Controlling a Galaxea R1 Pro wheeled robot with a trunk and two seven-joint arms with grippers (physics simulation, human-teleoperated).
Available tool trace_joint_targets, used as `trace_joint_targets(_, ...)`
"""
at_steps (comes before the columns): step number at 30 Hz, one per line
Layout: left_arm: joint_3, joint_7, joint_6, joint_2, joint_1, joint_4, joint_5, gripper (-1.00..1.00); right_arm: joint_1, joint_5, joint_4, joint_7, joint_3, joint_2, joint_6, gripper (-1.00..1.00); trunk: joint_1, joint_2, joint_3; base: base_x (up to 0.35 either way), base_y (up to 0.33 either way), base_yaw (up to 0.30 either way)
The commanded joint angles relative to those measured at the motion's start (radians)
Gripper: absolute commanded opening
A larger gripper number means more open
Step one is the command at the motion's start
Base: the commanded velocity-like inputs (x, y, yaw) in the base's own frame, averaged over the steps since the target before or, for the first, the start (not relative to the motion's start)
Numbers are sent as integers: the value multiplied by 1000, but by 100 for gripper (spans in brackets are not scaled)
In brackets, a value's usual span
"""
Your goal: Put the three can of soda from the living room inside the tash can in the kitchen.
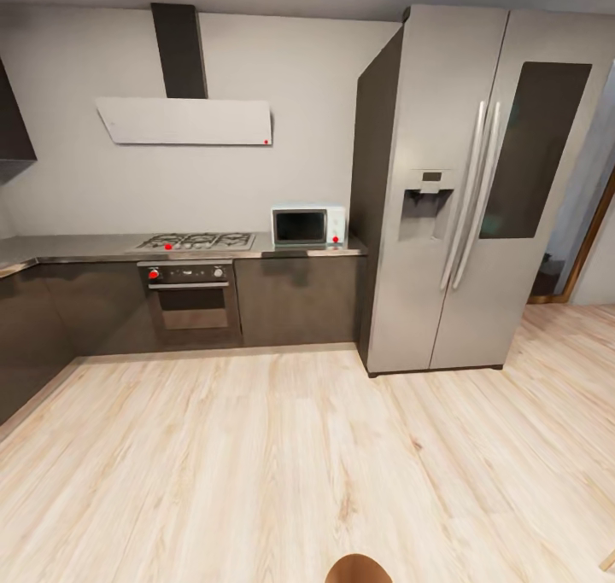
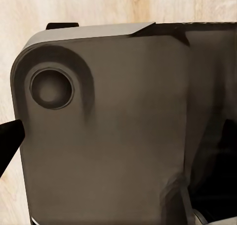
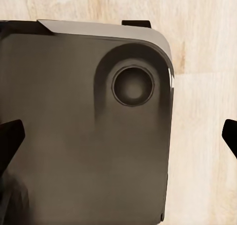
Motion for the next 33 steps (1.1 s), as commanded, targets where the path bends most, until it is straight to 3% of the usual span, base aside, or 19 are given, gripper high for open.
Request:
trace_joint_targets(1, 0, 0, 0, 0, 0, 0, 0, 100, 0, 0, -1, 0, 0, 0, 0, 100, 0, 0, 0, 2, 5, 0)
trace_joint_targets(6, 0, 0, 0, -1, 0, -1, -1, 100, 0, 0, -12, 10, 0, -2, -2, 100, 0, 0, 0, 1, 2, 0)
trace_joint_targets(11, 0, 0, 0, -1, 0, -5, -1, 100, -1, -3, -125, 33, -4, -3, 15, 100, 0, 0, 0, 0, 0, 0)
trace_joint_targets(15, 0, 0, 1, -1, -1, -16, -2, 100, 3, -4, -384, 38, -4, 2, 250, 100, 0, 0, 0, 0, 0, 0)
trace_joint_targets(16, 0, 0, 1, -1, -1, -18, -2, 100, 6, -5, -518, 39, -4, 4, 383, 100, 0, 0, 0, 0, 0, 0)
trace_joint_targets(17, -1, 0, 1, -1, -1, -19, -2, 100, 8, -7, -592, 39, -4, 4, 449, 100, 0, 0, 0, 0, 0, 0)
trace_joint_targets(18, -1, 0, 2, 0, -5, -23, -2, 100, 17, -9, -743, 40, -6, 4, 575, 100, 0, 0, 0, 0, 0, 0)
trace_joint_targets(19, -1, -1, 3, 0, -9, -27, -2, 100, 25, -10, -820, 40, -8, 4, 632, 100, 0, 0, 0, 0, 0, 0)
trace_joint_targets(20, -2, -1, 7, 1, -15, -35, -2, 100, 43, -11, -966, 41, -9, 4, 742, 100, 0, 0, 0, 0, 0, 0)
trace_joint_targets(24, -1, -3, 17, 0, -44, -56, -1, 100, 70, -13, -1221, 41, -10, 5, 964, 100, 0, 0, 0, 0, 0, 0)
trace_joint_targets(26, -1, -3, 33, 0, -71, -66, -1, 100, 74, -13, -1287, 41, -11, 3, 1023, 100, 0, 0, 0, 0, 0, 0)
trace_joint_targets(29, -1, -3, 78, 2, -130, -78, 0, 100, 76, -14, -1315, 40, -12, 1, 1050, 100, 0, 0, 0, 0, 0, 0)
trace_joint_targets(33, 0, -1, 185, 1, -244, -86, 2, 100, 37, -6, -1240, 34, -13, -4, 1029, 100, 0, 0, 0, 0, 0, 0)
